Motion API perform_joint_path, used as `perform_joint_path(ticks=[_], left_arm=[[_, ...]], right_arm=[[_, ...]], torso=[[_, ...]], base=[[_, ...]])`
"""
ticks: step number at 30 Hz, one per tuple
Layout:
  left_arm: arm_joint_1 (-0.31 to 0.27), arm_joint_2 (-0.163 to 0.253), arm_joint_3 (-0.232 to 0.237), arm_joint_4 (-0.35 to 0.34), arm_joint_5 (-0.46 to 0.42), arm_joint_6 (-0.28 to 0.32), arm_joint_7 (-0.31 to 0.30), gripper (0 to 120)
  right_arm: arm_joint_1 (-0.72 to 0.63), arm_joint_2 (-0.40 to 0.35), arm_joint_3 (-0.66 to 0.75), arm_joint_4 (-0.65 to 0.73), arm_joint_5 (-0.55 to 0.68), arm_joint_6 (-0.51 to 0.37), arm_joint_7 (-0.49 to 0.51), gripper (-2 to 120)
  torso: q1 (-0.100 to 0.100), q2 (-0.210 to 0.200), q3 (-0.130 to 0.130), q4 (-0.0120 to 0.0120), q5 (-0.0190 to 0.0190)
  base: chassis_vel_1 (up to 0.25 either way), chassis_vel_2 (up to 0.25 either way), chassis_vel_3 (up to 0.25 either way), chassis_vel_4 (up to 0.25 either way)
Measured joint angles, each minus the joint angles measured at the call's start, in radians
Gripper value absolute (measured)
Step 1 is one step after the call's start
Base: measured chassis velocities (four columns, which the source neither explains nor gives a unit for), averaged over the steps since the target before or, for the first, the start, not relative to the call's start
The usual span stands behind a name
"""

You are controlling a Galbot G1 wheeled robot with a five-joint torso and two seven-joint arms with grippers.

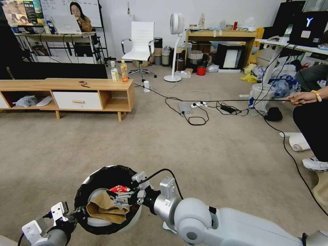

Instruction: Pick up the trash bin and place the garbage on the floor into it.

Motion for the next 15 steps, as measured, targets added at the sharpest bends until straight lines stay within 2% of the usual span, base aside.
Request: perform_joint_path(ticks=[4, 11, 13, 15], left_arm=[[0.001, 0.0, -0.002, 0.0, 0.001, 0.0, 0.0, 3], [0.014, 0.014, -0.032, 0.001, 0.0, 0.0, 0.001, 3], [0.026, 0.026, -0.068, 0.006, -0.003, 0.0, 0.007, 3], [0.029, 0.03, -0.079, 0.007, -0.004, -0.001, 0.008, 3]], right_arm=[[0.0, -0.013, 0.028, 0.018, 0.002, -0.001, 0.0, 100], [-0.024, -0.061, 0.133, 0.052, -0.01, 0.0, -0.002, 100], [-0.061, -0.091, 0.226, 0.057, -0.031, 0.016, -0.011, 100], [-0.073, -0.098, 0.257, 0.057, -0.042, 0.022, -0.015, 100]], torso=[[0.0, 0.0, 0.0, 0.0, 0.0], [0.0, 0.0, 0.0, 0.0, 0.0], [0.0, 0.0, 0.0, -0.0001, 0.0], [0.0, 0.0, 0.0, 0.0, 0.0]], base=[[0.0, 0.0, 0.0, 0.0], [0.0, 0.0, 0.0, 0.0], [0.0, 0.0, 0.0, 0.0], [0.0, 0.0, 0.0, 0.0]])
